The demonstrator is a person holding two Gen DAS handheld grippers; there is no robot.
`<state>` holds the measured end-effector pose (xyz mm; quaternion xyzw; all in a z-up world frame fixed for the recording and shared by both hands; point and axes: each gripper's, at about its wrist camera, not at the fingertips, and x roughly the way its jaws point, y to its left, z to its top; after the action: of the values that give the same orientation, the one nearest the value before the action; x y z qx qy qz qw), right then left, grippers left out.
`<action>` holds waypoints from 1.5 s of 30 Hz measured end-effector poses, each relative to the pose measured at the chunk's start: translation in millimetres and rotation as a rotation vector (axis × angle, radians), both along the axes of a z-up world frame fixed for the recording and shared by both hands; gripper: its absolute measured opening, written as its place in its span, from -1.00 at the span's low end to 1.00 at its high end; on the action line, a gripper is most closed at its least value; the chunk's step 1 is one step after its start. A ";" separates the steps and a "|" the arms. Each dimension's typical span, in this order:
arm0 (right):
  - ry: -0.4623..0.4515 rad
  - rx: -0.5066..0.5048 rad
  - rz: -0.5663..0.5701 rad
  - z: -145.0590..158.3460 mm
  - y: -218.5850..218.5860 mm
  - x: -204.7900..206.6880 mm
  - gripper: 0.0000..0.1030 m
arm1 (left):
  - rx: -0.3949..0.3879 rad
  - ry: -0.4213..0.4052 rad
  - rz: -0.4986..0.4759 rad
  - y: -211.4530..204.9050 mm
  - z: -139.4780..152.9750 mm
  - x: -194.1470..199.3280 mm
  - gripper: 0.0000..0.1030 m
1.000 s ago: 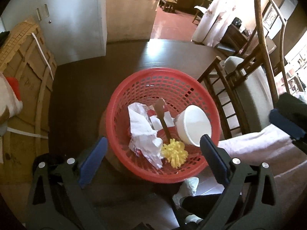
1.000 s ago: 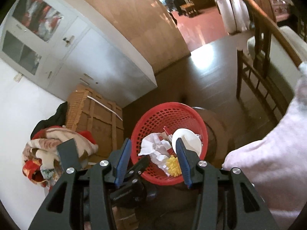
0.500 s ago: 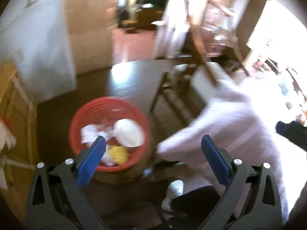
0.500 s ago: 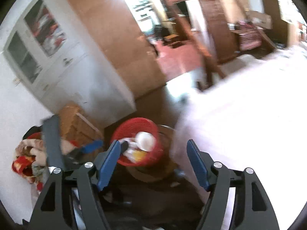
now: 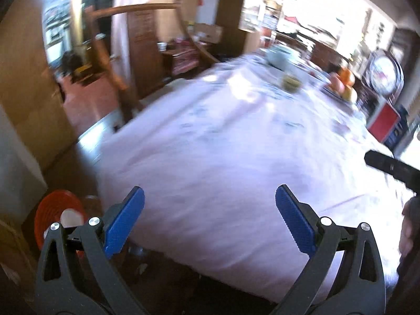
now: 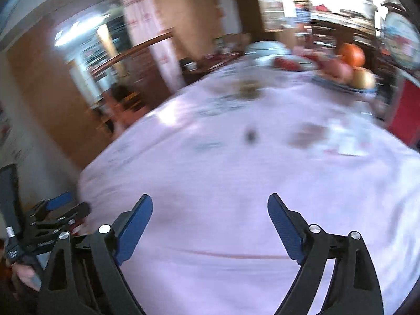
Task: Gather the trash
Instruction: 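Swing both tools back toward the table, then grasp the pink-printed white tissue with the left tool while the right tool grasps the clear plastic cup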
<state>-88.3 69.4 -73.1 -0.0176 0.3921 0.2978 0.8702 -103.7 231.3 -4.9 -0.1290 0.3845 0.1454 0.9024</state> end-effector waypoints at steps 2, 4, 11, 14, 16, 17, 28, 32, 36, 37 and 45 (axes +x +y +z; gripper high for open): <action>-0.006 0.007 -0.059 -0.9 -27.8 14.0 0.76 | 0.018 0.009 -0.063 -25.5 3.6 24.0 0.86; -0.013 0.026 -0.120 -3.1 -55.0 25.9 0.77 | 0.028 0.017 -0.115 -45.5 5.9 41.5 0.86; -0.057 0.081 -0.368 -26.4 -143.6 60.0 0.79 | 0.052 0.040 -0.267 -109.2 7.8 103.9 0.86; -0.079 0.056 -0.493 -26.5 -165.2 65.0 0.79 | 0.061 0.055 -0.310 -130.3 3.6 130.3 0.86; -0.079 0.089 -0.504 -26.4 -173.8 67.7 0.81 | 0.065 0.062 -0.341 -148.0 1.6 150.5 0.87; -0.068 0.090 -0.520 -28.0 -178.2 69.3 0.81 | 0.065 0.064 -0.355 -154.3 0.8 156.6 0.87; 0.039 0.152 -0.529 -34.3 -186.5 70.9 0.81 | 0.120 0.095 -0.478 -223.8 -18.4 247.3 0.87; 0.048 0.161 -0.557 -34.1 -193.9 72.0 0.81 | 0.115 0.102 -0.484 -235.3 -24.4 278.8 0.87; 0.078 0.172 -0.580 -39.7 -199.9 76.0 0.81 | 0.083 0.111 -0.497 -247.0 -30.9 308.2 0.87; 0.082 0.177 -0.579 -40.4 -200.3 76.4 0.81 | 0.072 0.117 -0.500 -250.8 -33.7 316.2 0.87; 0.075 0.155 -0.600 -42.6 -203.0 79.8 0.81 | 0.047 0.166 -0.490 -262.0 -52.2 337.0 -0.16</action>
<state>-8.5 -133.5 -115.6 0.1764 0.3878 0.0571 0.9029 233.3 -30.7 -57.1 0.0013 0.4737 -0.0587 0.8787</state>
